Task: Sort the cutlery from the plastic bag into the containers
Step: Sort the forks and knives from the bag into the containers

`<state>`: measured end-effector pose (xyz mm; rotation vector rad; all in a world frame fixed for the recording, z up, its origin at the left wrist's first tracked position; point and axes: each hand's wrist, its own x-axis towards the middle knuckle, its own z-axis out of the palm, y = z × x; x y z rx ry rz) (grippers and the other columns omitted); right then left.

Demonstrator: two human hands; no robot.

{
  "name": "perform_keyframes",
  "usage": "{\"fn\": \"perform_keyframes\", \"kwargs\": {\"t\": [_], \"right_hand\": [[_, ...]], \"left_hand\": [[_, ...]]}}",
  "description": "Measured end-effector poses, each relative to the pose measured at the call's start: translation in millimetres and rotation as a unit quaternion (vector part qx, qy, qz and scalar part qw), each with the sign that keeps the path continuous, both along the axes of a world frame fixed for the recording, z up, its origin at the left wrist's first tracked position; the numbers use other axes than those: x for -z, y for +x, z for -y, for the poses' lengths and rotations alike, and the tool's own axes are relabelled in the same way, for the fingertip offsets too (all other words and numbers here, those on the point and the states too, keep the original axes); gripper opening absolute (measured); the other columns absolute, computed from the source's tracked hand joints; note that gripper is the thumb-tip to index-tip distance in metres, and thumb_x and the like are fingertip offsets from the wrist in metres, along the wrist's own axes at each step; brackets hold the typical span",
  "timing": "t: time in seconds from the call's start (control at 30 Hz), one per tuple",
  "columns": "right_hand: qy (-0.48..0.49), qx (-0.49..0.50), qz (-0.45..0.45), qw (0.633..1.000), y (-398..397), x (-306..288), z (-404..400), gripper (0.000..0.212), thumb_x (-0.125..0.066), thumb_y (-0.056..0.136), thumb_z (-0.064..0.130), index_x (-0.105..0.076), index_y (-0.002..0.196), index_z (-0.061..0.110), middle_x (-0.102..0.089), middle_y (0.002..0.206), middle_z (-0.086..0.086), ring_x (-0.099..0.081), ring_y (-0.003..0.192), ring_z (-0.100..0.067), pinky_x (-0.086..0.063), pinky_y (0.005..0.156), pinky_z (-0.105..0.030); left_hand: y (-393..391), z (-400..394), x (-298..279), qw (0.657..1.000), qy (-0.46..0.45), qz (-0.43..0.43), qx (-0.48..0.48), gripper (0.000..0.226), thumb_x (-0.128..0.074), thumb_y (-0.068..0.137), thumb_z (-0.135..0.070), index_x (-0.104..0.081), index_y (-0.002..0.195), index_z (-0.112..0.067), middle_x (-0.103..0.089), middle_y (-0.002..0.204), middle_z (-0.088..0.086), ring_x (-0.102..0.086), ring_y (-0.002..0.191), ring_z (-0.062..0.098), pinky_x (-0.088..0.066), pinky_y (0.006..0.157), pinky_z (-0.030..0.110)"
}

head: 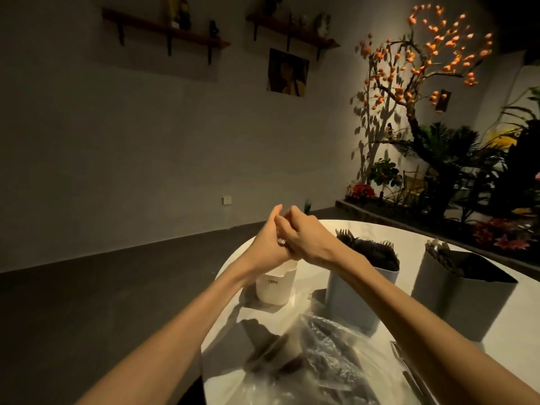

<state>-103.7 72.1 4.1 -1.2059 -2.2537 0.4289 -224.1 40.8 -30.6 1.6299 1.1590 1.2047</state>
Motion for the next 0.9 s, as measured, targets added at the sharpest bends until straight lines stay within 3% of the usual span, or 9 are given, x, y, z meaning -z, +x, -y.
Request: {"fn": "perform_keyframes", "kwargs": {"t": [0.07, 0.13, 0.23, 0.33, 0.43, 0.53, 0.6, 0.77, 0.9], "right_hand": [[-0.03, -0.014, 0.0, 0.999, -3.1, 0.3, -16.8, 0.035, -0.039, 0.106, 0.041, -0.052, 0.111, 0.009, -0.069, 0.109, -0.016, -0.068, 0.094, -0.029, -0.056, 0.089, -0.05], [-0.056, -0.029, 0.019, 0.998, -7.7, 4.3, -29.6, 0.038, -0.037, 0.107, 0.041, -0.053, 0.115, 0.007, -0.068, 0.112, -0.015, -0.068, 0.098, -0.028, -0.056, 0.091, -0.05], [-0.052, -0.027, 0.044, 0.997, -15.4, 16.4, -45.7, 0.035, -0.037, 0.108, 0.036, -0.05, 0.116, 0.005, -0.067, 0.112, -0.016, -0.067, 0.097, -0.028, -0.057, 0.09, -0.046], [-0.021, -0.02, 0.021, 0.999, -17.1, 28.3, -55.1, 0.031, -0.037, 0.109, 0.032, -0.048, 0.116, 0.004, -0.069, 0.107, -0.013, -0.067, 0.088, -0.024, -0.055, 0.072, -0.032], [0.016, 0.016, -0.024, 0.999, -12.6, 37.6, -64.0, 0.032, -0.037, 0.109, 0.035, -0.048, 0.113, 0.005, -0.068, 0.105, -0.014, -0.065, 0.088, -0.027, -0.047, 0.069, -0.036], [0.038, 0.047, -0.041, 0.997, -7.0, 39.2, -69.9, 0.029, -0.035, 0.109, 0.035, -0.047, 0.108, 0.008, -0.065, 0.1, -0.013, -0.06, 0.085, -0.028, -0.037, 0.067, -0.034], [0.035, 0.054, -0.023, 0.998, -5.7, 41.1, -71.9, 0.028, -0.034, 0.109, 0.036, -0.045, 0.107, 0.01, -0.066, 0.103, -0.015, -0.06, 0.088, -0.032, -0.038, 0.069, -0.035], [0.028, 0.065, 0.157, 0.985, -14.5, 67.6, -74.5, 0.043, -0.028, 0.107, 0.049, -0.05, 0.121, 0.014, -0.067, 0.115, -0.014, -0.063, 0.1, -0.035, -0.05, 0.086, -0.046], [0.015, 0.018, 0.25, 0.968, -17.5, 81.8, -71.6, 0.045, -0.032, 0.106, 0.05, -0.06, 0.121, 0.017, -0.065, 0.119, -0.01, -0.055, 0.107, -0.026, -0.048, 0.089, -0.04]], "left_hand": [[-7.3, -11.1, -2.0, 0.999, -0.023, -0.022, -0.004, 0.111, -0.068, 0.085, 0.011, 0.005, 0.161, -0.027, -0.029, 0.162, 0.002, -0.037, 0.144, 0.024, -0.043, 0.109, 0.041], [-13.6, -24.3, 3.5, 0.998, -0.04, -0.041, -0.005, 0.118, -0.069, 0.084, 0.011, 0.011, 0.159, -0.036, -0.026, 0.164, 0.003, -0.037, 0.145, 0.03, -0.04, 0.111, 0.049], [-16.4, -38.0, 16.1, 0.998, -0.046, -0.045, -0.008, 0.118, -0.063, 0.085, 0.015, 0.013, 0.156, -0.042, -0.027, 0.163, 0.005, -0.037, 0.145, 0.032, -0.041, 0.112, 0.051], [-18.6, -50.4, 21.6, 0.999, -0.038, -0.018, -0.012, 0.099, -0.047, 0.094, 0.014, 0.01, 0.158, -0.034, -0.04, 0.15, 0.003, -0.04, 0.139, 0.022, -0.043, 0.11, 0.042], [-30.1, -62.4, 19.2, 0.999, -0.018, -0.031, -0.008, 0.084, -0.055, 0.096, 0.004, -0.012, 0.16, -0.029, -0.056, 0.121, -0.011, -0.053, 0.12, 0.007, -0.046, 0.105, 0.032], [-45.2, -70.9, 23.8, 0.994, 0.022, -0.093, -0.043, 0.062, -0.07, 0.09, -0.005, -0.05, 0.146, -0.024, -0.064, 0.128, -0.004, -0.058, 0.122, 0.009, -0.048, 0.107, 0.033], [-51.9, -71.9, 30.2, 0.991, 0.032, -0.111, -0.068, 0.048, -0.076, 0.087, -0.012, -0.065, 0.132, -0.025, -0.069, 0.124, -0.008, -0.06, 0.118, 0.004, -0.046, 0.106, 0.033], [-58.3, -69.0, 47.2, 0.987, 0.018, -0.07, -0.145, 0.031, -0.065, 0.09, -0.004, -0.073, 0.113, -0.023, -0.072, 0.109, -0.006, -0.063, 0.107, 0.004, -0.049, 0.089, 0.028], [-57.7, -62.0, 60.8, 0.985, 0.003, -0.073, -0.154, 0.028, -0.063, 0.091, -0.002, -0.074, 0.107, -0.022, -0.072, 0.106, -0.005, -0.064, 0.107, 0.009, -0.047, 0.079, 0.023]]}}
